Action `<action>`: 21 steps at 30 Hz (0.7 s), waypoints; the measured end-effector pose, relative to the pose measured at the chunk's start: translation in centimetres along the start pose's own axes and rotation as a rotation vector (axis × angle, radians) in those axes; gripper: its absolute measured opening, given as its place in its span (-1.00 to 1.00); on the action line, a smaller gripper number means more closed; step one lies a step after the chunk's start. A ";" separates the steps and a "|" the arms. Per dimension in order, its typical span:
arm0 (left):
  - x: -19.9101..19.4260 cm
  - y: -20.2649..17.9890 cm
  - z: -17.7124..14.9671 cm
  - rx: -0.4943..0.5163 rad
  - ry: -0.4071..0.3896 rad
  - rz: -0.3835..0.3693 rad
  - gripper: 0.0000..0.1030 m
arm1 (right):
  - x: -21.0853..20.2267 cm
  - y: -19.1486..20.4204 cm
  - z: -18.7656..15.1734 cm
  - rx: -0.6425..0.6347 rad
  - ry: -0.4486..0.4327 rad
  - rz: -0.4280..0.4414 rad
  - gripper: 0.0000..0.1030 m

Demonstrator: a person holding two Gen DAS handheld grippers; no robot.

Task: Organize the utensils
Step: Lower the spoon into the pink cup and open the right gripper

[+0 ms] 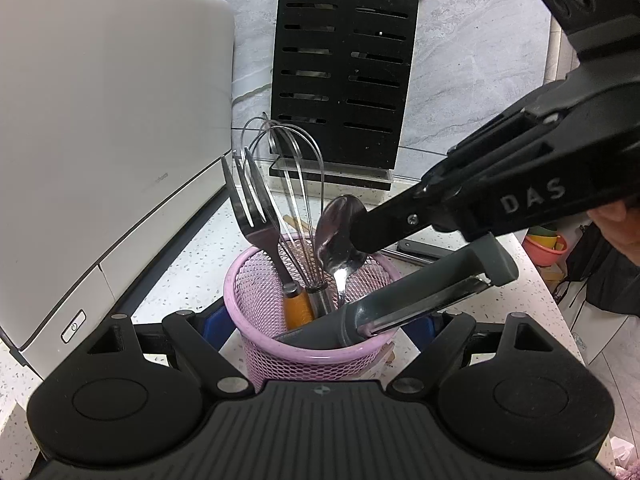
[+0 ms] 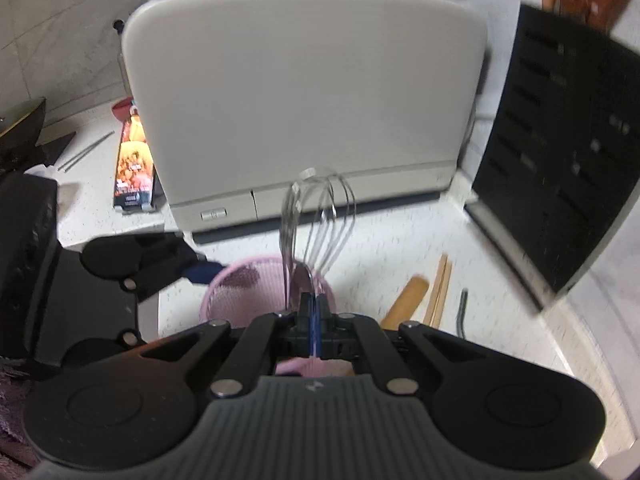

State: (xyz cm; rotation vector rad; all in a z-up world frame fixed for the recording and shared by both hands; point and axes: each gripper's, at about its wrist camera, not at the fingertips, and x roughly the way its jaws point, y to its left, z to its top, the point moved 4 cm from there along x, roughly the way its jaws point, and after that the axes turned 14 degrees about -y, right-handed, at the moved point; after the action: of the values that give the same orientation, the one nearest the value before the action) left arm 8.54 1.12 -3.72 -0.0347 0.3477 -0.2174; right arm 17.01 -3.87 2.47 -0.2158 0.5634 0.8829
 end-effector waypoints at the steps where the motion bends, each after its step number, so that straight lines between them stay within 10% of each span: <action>1: 0.0 0.0 0.0 0.001 0.000 0.000 0.91 | 0.1 -0.1 -0.1 -0.001 0.003 -0.006 -1.00; 21: 0.2 0.2 0.0 0.003 -0.003 0.001 0.91 | -1.9 -4.6 1.5 0.019 0.047 -0.115 -0.60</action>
State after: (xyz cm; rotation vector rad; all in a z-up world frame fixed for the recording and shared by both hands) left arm 8.72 1.25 -3.77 -0.0317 0.3444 -0.2173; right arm 20.24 -7.36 4.55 -0.2494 0.5967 0.7621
